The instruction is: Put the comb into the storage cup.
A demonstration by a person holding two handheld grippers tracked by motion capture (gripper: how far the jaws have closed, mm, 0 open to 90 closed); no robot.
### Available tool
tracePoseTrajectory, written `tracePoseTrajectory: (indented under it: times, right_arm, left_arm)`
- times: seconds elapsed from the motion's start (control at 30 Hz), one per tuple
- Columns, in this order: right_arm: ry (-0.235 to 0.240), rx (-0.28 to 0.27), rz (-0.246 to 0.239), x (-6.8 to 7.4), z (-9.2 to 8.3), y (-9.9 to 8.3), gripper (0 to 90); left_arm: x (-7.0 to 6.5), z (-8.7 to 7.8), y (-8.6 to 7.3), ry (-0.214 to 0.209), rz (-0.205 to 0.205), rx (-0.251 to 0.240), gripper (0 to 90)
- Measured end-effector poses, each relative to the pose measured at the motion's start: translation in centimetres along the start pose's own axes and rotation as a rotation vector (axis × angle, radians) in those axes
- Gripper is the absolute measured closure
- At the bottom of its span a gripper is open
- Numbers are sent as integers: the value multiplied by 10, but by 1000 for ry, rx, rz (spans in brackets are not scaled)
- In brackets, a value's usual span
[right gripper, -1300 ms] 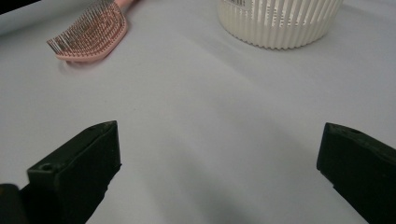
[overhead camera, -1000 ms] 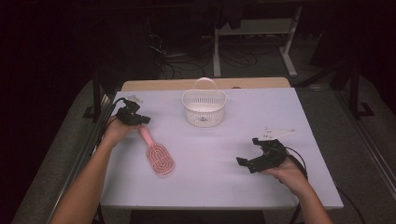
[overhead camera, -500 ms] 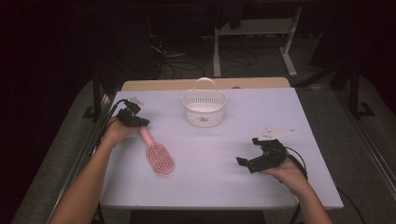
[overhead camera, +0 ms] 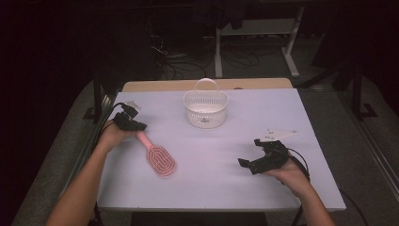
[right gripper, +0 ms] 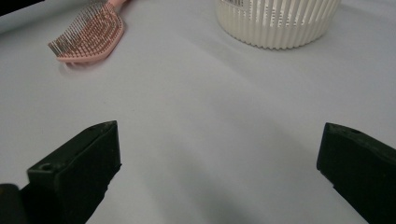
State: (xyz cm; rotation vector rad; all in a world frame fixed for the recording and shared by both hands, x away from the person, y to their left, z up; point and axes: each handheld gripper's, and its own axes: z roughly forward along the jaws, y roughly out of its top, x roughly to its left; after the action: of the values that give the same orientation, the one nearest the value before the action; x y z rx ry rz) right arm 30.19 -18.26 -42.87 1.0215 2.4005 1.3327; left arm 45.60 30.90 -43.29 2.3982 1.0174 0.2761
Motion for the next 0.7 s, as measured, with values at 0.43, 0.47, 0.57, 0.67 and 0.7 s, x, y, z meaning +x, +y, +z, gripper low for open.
tracePoseTrajectory:
  times: [0.43,0.47,0.57,0.67,0.7]
  right_arm:
    - [-1,0,-1,0,0,0,0]
    - [-2,1,-1,0,0,0,0]
    - [-1,-1,-1,0,0,0,0]
    - [-1,0,0,0,0,1,0]
    - [-1,0,0,0,1,1,0]
  left_arm:
    - [0,-12,-18,5,2,41,900]
    - [0,-13,-19,4,1,43,900]
    - [1,-17,-26,3,-2,51,900]
    - [0,-21,-32,0,-5,48,900]
    - [0,-22,-34,-4,-4,49,900]
